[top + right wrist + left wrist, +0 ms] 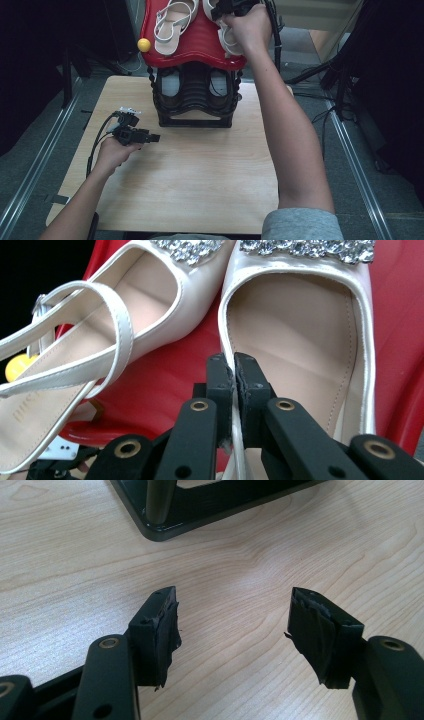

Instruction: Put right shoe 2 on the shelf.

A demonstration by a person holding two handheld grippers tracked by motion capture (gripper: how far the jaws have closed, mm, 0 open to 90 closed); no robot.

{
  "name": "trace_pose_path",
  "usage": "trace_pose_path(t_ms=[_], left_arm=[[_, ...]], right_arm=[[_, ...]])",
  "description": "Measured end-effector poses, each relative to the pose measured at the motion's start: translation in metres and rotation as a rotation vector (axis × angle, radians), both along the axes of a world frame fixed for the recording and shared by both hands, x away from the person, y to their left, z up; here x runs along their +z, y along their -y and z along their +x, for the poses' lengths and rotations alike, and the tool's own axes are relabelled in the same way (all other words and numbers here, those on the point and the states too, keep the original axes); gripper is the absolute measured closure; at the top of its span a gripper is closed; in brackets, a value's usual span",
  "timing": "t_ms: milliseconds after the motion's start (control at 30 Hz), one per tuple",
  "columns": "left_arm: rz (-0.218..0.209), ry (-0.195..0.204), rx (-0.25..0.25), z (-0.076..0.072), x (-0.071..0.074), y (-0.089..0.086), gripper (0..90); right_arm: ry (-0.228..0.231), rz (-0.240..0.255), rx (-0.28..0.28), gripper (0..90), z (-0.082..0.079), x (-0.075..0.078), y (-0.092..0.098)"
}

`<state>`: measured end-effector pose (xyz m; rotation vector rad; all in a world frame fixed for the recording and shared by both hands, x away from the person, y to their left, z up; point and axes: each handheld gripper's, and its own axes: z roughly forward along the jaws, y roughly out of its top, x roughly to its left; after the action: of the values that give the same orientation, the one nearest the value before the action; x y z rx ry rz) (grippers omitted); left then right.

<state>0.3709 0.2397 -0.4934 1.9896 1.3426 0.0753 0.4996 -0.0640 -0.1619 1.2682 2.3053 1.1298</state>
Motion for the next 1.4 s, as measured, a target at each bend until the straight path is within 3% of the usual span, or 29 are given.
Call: trace_pose_path(t_ms=[267,433,733,967,1400], left_arm=[[0.002,0.000,-0.001,0.000,0.000,0.001,37.2],[0.002,-0.001,-0.001,0.000,-0.001,0.000,37.1],[0.001,-0.003,-0.002,0.000,0.000,-0.001,37.1],[0.005,-0.005,-0.001,0.000,-0.001,-0.001,37.1],[0.004,-0.006,0.008,-0.003,-0.002,-0.004,37.0]], right_arm=[[-0.005,-0.029,0.032,86.8,-0.002,-0.001,-0.004],[-0.006,0.025,0.045,83.5,-0.003,0.001,-0.002],[0.005,0.068,0.040,78.1,-0.005,0.009,0.001],[0.025,0.134,0.037,77.3,-0.007,0.020,0.020],[0.048,0.158,-0.011,76.4,-0.009,0.019,0.056]])
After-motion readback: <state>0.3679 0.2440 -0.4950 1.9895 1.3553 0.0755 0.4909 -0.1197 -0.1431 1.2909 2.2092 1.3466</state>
